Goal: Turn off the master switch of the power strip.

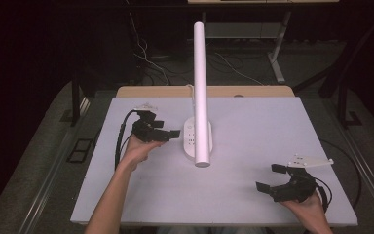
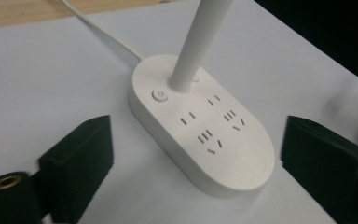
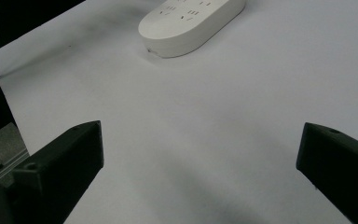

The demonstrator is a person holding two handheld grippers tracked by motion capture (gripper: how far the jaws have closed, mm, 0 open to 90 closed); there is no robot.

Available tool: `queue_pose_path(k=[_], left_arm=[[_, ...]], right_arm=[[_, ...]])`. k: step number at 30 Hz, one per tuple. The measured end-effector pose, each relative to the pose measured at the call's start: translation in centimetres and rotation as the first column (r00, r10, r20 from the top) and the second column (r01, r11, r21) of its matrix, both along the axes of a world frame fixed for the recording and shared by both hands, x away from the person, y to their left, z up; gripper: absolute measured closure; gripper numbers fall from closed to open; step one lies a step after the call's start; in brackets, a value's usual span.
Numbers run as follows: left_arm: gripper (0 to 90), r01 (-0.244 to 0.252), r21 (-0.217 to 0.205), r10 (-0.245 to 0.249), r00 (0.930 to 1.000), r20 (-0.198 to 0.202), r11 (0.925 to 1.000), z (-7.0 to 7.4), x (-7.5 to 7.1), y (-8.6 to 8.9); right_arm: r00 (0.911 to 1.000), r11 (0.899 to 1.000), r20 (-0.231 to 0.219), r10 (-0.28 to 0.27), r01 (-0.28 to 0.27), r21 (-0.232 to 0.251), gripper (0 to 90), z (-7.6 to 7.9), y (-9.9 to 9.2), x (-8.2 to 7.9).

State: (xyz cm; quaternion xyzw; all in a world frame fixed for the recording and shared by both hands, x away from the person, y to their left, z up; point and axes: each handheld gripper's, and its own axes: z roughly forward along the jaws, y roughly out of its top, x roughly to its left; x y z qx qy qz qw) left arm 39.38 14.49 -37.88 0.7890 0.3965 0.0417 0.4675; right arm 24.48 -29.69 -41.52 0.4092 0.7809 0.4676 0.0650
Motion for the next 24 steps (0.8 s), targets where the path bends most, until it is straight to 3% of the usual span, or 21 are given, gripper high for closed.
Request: queue_pose_path(k=[2,7,20,24], left_arm=[[0.0,0.004,-0.002,-0.004,1.0,0.0,1.0,0.0,-0.4,0.3],[0.0,-0.026,-0.038,0.027,0.999,0.035,0.9989,0.0,-1.8,0.9],[0.0,-0.016,-0.005,0.016,0.9968,0.078,0.9999,-0.3,-5.6,2.4],[0.0,-0.015,-0.016,0.016,0.9967,0.08,0.9998,-0.4,-6.6,2.7]], right_arm=[[1.0,1.0,0.001,0.001,-0.001,0.0,0.0,0.0,0.0,0.0],[1.0,1.0,-0.003,-0.001,0.001,0.002,0.0,0.0,0.1,0.0],[1.0,1.0,0.004,0.006,-0.006,-0.007,0.0,0.0,0.2,0.0],[1.0,1.0,-0.001,0.005,-0.005,-0.006,0.0,0.0,0.2,0.0]])
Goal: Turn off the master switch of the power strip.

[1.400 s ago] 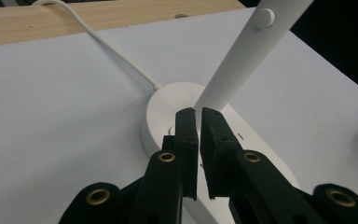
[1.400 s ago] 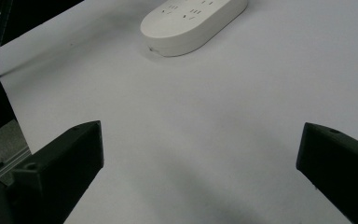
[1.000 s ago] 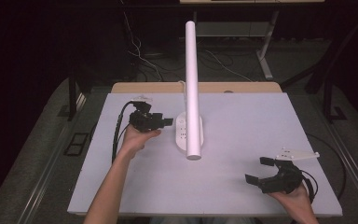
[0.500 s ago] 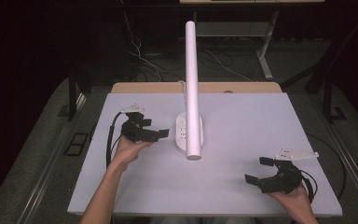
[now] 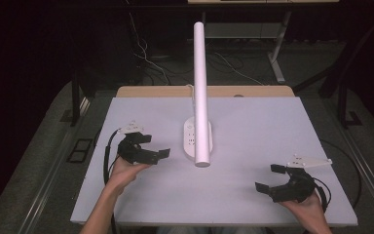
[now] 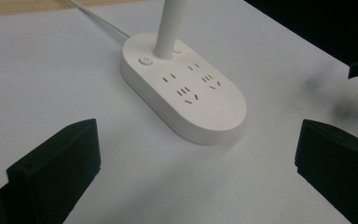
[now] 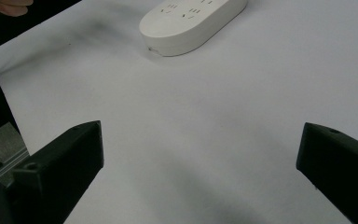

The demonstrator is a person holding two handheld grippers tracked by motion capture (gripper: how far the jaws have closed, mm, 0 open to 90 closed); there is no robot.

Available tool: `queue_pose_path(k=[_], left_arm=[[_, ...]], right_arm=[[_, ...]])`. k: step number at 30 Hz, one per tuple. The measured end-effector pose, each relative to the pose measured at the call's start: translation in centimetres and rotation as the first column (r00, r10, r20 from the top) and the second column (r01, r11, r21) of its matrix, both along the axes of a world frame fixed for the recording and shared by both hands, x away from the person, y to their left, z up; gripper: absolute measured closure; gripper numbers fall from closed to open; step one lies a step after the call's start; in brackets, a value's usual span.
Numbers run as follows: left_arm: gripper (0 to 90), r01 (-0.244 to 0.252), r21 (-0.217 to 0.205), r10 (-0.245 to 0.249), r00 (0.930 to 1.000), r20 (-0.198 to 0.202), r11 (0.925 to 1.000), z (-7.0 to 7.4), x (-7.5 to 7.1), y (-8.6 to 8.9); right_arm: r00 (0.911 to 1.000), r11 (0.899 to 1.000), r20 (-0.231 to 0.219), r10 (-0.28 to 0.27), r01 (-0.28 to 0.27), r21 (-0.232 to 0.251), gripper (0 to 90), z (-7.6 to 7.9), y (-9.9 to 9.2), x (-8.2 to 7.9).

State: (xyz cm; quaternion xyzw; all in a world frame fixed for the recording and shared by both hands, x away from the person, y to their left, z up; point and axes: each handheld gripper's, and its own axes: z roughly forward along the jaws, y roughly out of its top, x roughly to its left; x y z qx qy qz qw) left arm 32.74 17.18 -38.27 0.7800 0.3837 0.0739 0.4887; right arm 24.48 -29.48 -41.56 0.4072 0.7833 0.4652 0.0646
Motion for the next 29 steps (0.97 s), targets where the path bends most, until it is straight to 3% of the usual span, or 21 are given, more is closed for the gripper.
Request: queue_pose_path(k=[9,14,20,29], left_arm=[[0.0,0.007,-0.007,-0.007,0.9999,0.011,0.9999,-0.6,-2.5,0.3],[0.0,0.02,-0.009,-0.02,0.9997,0.014,0.9998,-1.6,-4.0,0.4],[0.0,0.002,-0.018,-0.002,1.0,0.01,0.9998,-2.9,-5.7,1.0],[0.0,0.002,-0.018,-0.002,0.9999,0.015,0.9998,-3.8,-6.8,1.2]], right_arm=[[1.0,1.0,-0.004,0.004,-0.004,-0.001,0.0,-0.1,0.2,0.0],[0.9999,1.0,-0.002,0.012,-0.012,-0.003,0.0,-0.2,0.2,0.0],[0.9999,1.0,-0.009,0.01,-0.01,0.0,0.0,-0.2,0.2,-0.1],[0.9999,1.0,-0.01,0.014,-0.014,-0.003,0.0,-0.3,0.4,-0.2]])
